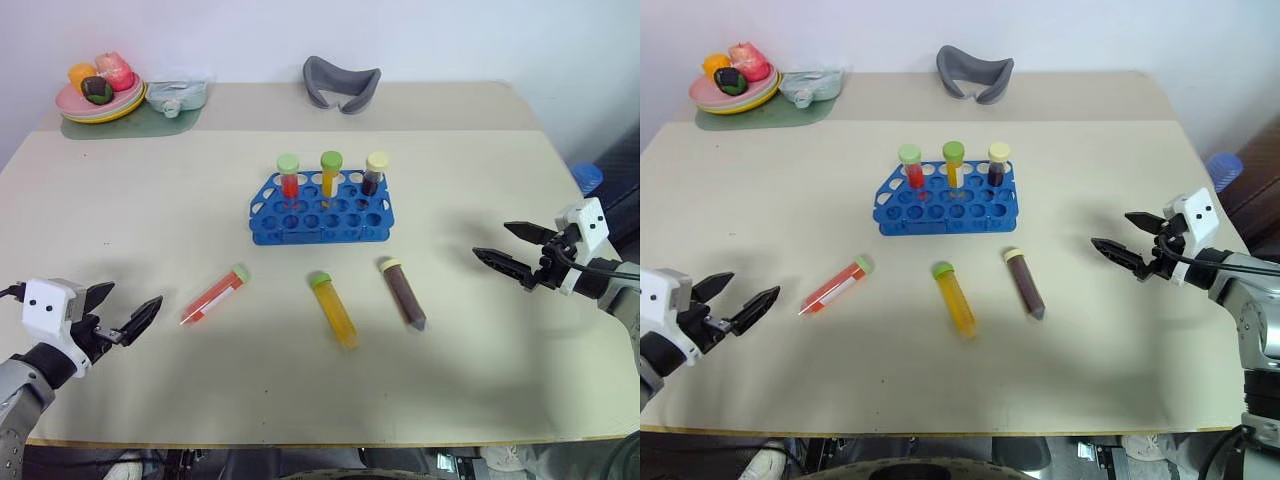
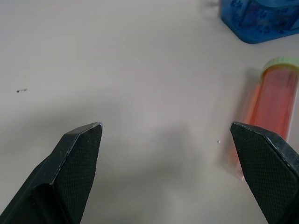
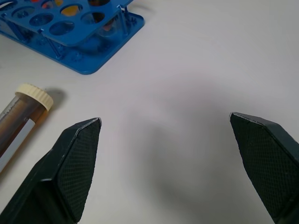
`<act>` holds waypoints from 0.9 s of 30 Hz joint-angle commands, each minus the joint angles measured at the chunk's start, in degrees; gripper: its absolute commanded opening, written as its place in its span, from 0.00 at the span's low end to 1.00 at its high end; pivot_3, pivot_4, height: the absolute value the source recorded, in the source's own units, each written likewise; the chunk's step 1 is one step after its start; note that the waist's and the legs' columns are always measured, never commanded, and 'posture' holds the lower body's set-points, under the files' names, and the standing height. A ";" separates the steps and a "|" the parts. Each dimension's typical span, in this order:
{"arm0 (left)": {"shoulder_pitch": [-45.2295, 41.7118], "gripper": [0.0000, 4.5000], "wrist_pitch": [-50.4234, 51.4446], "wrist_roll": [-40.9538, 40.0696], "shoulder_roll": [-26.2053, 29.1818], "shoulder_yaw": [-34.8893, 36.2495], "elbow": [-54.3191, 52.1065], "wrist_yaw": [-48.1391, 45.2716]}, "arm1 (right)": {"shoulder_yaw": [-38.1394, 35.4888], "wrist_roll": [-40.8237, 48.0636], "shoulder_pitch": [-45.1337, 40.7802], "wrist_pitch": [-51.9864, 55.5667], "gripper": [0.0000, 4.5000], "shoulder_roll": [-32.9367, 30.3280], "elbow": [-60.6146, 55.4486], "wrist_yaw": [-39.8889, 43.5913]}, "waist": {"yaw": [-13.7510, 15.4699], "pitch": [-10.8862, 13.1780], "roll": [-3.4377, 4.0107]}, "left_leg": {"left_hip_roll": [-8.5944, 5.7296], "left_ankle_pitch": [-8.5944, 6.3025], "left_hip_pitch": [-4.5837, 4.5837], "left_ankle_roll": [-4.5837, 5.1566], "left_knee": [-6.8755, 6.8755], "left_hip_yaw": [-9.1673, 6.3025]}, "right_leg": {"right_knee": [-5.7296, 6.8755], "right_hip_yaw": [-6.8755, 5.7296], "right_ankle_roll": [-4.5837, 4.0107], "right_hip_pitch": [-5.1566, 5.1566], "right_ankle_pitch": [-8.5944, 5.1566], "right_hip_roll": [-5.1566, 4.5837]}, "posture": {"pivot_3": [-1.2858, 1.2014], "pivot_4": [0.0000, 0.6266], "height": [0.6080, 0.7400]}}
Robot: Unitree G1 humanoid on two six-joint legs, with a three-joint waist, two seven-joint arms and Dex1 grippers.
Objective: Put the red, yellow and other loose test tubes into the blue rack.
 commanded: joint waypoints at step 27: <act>-25.26 0.99 -1.37 -2.69 0.60 -27.61 -2.83 -10.94 | -0.55 14.65 -7.59 51.15 1.00 -0.98 -40.67 -23.74 | -0.28 -0.05 0.03 | 0.00 -0.08 -0.05 0.15 0.49 -0.05 | 0.34 0.00 0.02 0.05 0.01 0.05 | 0.52 0.24 1.00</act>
